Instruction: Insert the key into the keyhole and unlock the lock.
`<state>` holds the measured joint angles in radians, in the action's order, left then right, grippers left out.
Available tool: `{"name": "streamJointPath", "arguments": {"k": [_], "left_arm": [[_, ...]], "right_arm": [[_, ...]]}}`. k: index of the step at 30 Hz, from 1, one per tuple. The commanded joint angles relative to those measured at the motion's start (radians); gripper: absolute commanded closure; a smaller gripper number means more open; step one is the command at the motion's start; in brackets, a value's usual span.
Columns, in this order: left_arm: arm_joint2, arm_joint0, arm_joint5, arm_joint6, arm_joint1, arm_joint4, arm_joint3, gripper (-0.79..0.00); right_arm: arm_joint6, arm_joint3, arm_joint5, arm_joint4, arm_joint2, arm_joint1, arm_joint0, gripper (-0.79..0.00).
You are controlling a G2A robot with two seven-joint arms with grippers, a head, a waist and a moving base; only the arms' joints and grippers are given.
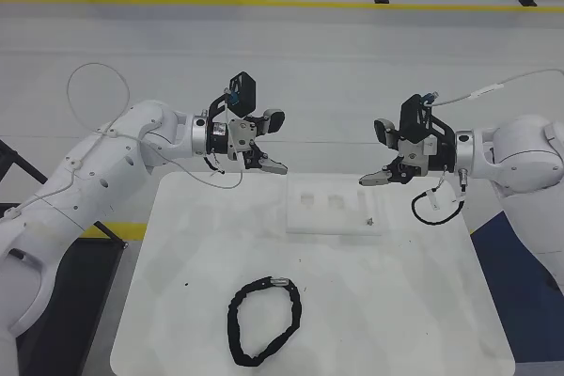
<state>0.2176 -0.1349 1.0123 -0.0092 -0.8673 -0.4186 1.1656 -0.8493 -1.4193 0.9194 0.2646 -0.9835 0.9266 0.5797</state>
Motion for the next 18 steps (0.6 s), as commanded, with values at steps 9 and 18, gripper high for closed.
{"name": "streamJointPath", "arguments": {"k": [9,18], "left_arm": [[0.0,0.0,0.0,0.0,0.0,0.0,0.0,-0.784],[0.0,0.0,0.0,0.0,0.0,0.0,0.0,-0.785]], "right_arm": [[0.0,0.0,0.0,0.0,0.0,0.0,0.0,-0.785],[0.027,-0.011,-0.047,0.062,0.01,0.0,0.034,-0.785]]}}
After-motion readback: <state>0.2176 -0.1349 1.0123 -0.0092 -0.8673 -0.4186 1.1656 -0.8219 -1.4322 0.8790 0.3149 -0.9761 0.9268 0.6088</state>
